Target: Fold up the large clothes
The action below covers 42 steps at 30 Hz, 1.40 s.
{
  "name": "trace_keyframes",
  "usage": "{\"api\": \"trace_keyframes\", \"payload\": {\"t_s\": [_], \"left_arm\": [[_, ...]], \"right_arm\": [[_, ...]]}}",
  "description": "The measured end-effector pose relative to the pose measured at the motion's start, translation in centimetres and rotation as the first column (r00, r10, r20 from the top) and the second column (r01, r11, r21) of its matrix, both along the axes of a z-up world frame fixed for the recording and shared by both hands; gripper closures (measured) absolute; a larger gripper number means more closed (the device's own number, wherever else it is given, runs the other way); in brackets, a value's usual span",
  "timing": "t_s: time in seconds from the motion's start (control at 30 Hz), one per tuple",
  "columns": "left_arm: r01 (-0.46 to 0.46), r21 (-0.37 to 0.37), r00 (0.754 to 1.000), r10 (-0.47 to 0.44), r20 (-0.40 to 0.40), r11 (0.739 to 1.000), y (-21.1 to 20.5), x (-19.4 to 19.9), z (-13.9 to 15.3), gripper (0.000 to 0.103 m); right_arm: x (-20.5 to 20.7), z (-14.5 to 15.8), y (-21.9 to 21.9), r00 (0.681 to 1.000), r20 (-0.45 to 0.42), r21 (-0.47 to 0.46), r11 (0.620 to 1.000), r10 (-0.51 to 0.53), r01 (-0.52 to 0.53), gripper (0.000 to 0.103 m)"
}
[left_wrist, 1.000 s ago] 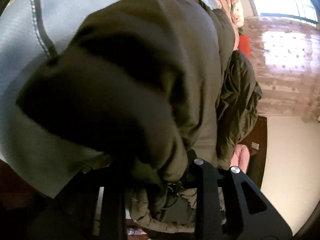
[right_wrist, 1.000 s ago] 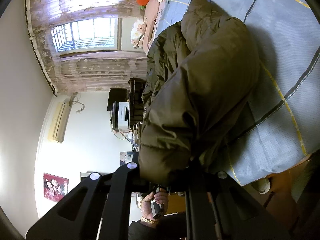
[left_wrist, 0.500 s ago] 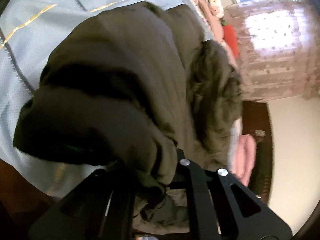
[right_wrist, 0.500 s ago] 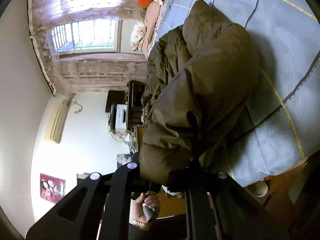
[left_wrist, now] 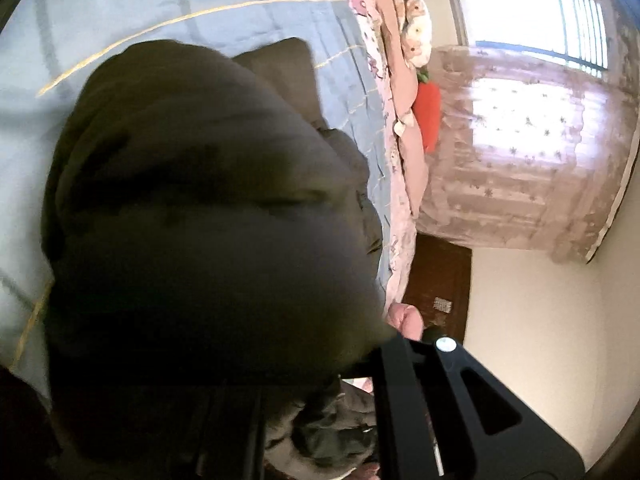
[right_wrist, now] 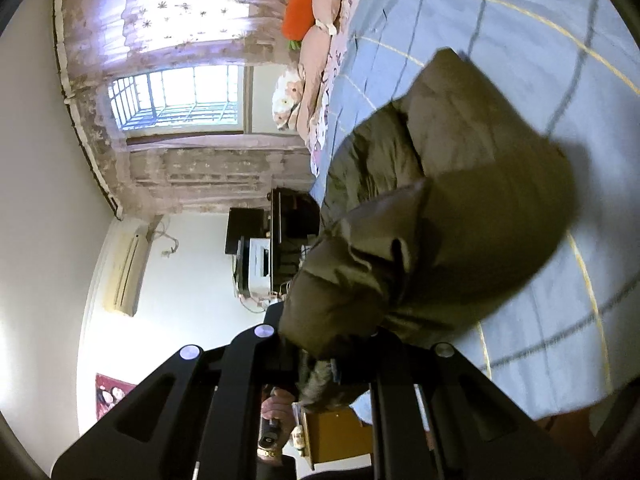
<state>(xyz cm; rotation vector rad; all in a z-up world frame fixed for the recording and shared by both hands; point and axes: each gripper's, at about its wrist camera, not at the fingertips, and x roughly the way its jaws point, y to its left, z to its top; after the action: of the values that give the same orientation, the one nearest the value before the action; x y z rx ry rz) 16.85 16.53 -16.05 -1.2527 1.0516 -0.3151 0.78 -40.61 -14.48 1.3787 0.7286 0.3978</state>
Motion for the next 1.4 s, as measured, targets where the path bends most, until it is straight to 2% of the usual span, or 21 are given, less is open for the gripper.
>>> {"api": "trace_keyframes", "payload": {"t_s": [0.1, 0.33, 0.43, 0.73, 0.9, 0.97, 1.03, 1.07, 1.13, 1.17, 1.2, 1.23, 1.33, 1.4], "left_arm": [[0.007, 0.015, 1.000, -0.007, -0.003, 1.000, -0.8, 3.0, 0.4, 0.096], [0.005, 0.017, 0.999, -0.005, -0.040, 1.000, -2.2, 10.5, 0.0, 0.096], [-0.001, 0.003, 0.999, 0.001, -0.053, 1.000, -2.7, 13.6, -0.4, 0.095], [0.012, 0.033, 0.998, -0.010, -0.059, 0.999, -5.5, 23.6, -1.9, 0.095], [-0.006, 0.076, 0.998, 0.011, -0.066, 0.997, -6.3, 27.4, -3.4, 0.094], [-0.004, 0.139, 0.995, 0.017, -0.096, 0.990, -6.9, 28.1, -4.5, 0.094], [-0.005, 0.162, 0.990, 0.027, -0.137, 0.987, -7.3, 28.0, -6.3, 0.092], [-0.007, 0.166, 0.989, 0.032, -0.144, 0.986, -7.4, 27.9, -6.9, 0.091], [0.005, 0.198, 0.990, 0.022, -0.138, 0.980, -7.6, 27.9, -7.1, 0.091], [0.016, 0.212, 0.991, 0.013, -0.133, 0.977, -7.7, 27.9, -7.1, 0.091], [0.025, 0.224, 0.991, 0.005, -0.131, 0.974, -7.6, 28.0, -7.0, 0.091], [0.039, 0.246, 0.992, -0.007, -0.127, 0.969, -7.6, 28.1, -6.7, 0.091], [0.069, 0.308, 0.993, -0.037, -0.109, 0.949, -7.9, 28.0, -5.9, 0.090], [0.073, 0.326, 0.993, -0.040, -0.108, 0.942, -7.9, 28.1, -5.6, 0.089]], "right_arm": [[3.4, 0.9, -0.7, 1.000, -0.005, -0.062, 0.998, 0.016, -0.016, 0.092], [9.9, 0.8, -2.6, 0.999, -0.036, -0.154, 0.988, 0.001, -0.007, 0.093], [13.1, 0.2, -3.7, 0.998, -0.057, -0.191, 0.982, -0.006, -0.005, 0.093], [23.5, -1.9, -5.9, 0.993, -0.111, -0.302, 0.953, -0.040, 0.005, 0.093], [28.1, -4.3, -6.1, 0.984, -0.165, -0.363, 0.932, -0.062, -0.002, 0.094], [29.5, -5.9, -5.5, 0.972, -0.228, -0.393, 0.919, -0.063, -0.033, 0.094], [29.7, -6.7, -5.0, 0.962, -0.265, -0.397, 0.917, -0.068, -0.044, 0.093], [29.7, -6.9, -4.7, 0.961, -0.269, -0.406, 0.912, -0.065, -0.051, 0.092], [29.5, -6.7, -4.4, 0.963, -0.263, -0.416, 0.907, -0.058, -0.059, 0.080], [29.3, -6.1, -4.3, 0.963, -0.263, -0.435, 0.898, -0.062, -0.061, 0.058], [28.9, -4.9, -4.1, 0.966, -0.243, -0.473, 0.880, -0.082, -0.045, 0.004], [28.4, -3.6, -4.0, 0.969, -0.217, -0.520, 0.854, -0.116, -0.014, 0.004], [26.8, 2.1, -2.3, 0.981, -0.122, -0.702, 0.712, -0.154, 0.024, 0.001], [25.4, 5.4, 0.4, 0.982, -0.068, -0.821, 0.569, -0.176, 0.045, 0.001]]}}
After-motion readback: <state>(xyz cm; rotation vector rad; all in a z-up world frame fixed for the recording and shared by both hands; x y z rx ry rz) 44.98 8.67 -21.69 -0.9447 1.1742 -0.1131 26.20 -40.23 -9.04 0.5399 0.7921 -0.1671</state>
